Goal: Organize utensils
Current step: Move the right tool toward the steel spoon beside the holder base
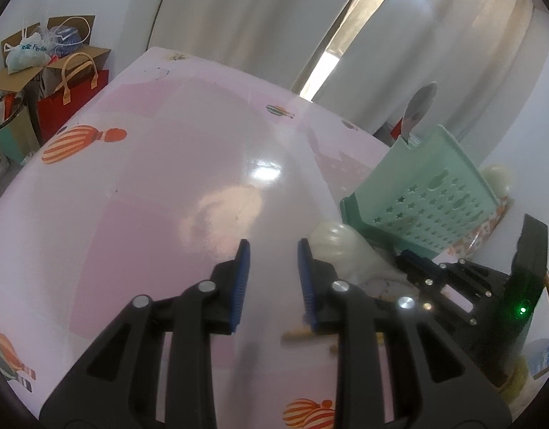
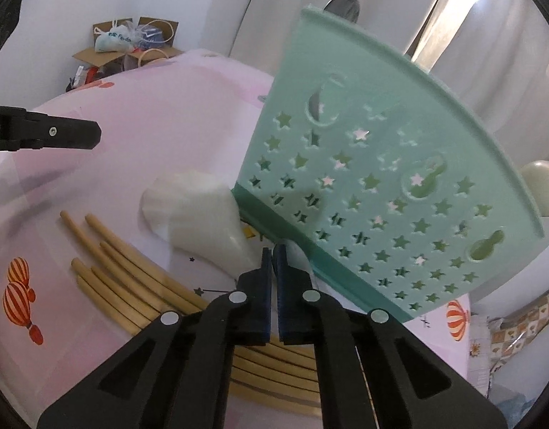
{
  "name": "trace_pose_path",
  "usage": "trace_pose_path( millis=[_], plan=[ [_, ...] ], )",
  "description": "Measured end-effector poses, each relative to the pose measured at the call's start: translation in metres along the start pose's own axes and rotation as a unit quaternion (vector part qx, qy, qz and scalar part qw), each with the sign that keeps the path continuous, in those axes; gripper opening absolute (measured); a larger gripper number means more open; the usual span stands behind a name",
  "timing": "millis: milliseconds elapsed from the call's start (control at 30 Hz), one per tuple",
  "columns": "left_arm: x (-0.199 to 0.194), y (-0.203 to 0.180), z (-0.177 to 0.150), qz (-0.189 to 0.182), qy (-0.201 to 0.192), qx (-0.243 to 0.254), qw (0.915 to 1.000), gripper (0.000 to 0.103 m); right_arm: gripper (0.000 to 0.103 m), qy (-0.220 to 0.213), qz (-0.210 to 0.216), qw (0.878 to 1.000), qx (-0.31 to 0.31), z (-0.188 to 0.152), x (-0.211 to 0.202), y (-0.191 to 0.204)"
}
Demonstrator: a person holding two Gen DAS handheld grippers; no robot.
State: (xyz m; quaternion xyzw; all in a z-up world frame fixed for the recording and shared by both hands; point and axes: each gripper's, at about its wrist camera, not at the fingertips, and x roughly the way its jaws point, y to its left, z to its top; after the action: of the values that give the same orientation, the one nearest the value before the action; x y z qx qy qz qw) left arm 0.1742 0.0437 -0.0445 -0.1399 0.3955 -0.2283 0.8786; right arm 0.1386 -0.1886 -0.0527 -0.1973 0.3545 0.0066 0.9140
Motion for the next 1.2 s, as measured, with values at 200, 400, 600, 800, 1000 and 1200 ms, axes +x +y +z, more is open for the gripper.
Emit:
trace_pose_path(
  millis=[200, 400, 600, 800, 1000, 1200],
  plan=[
    [-0.001, -0.008, -0.001, -0.005, -0.002, 0.012, 0.9999, 0.024, 0.001, -0.020, -0.005, 1.000, 0.012, -0.005, -0.023, -0.016],
    [0.004, -0.014, -0.003, -0.008, 0.007, 0.017, 0.9998, 0.024, 0.003, -0.006, 0.019, 1.000, 0.003, -0.011, -0.021, -0.017],
    [0.006, -0.015, -0.002, -0.008, 0.012, 0.019, 0.9997, 0.025, 0.020, 0.009, 0.002, 1.000, -0.029, -0.007, -0.006, -0.001],
    [0.013, -0.010, -0.001, -0.011, 0.017, 0.016, 0.9997, 0.025, 0.021, 0.025, -0.019, 0.999, -0.032, -0.004, 0.003, 0.000],
    [0.017, -0.008, -0.002, -0.014, 0.019, 0.015, 0.9996, 0.025, 0.021, 0.040, -0.048, 0.998, -0.029, 0.000, 0.011, 0.001],
    [0.015, -0.008, -0.003, -0.012, 0.017, 0.013, 0.9997, 0.025, 0.007, 0.057, -0.081, 0.994, -0.047, 0.009, 0.026, 0.017]
  ],
)
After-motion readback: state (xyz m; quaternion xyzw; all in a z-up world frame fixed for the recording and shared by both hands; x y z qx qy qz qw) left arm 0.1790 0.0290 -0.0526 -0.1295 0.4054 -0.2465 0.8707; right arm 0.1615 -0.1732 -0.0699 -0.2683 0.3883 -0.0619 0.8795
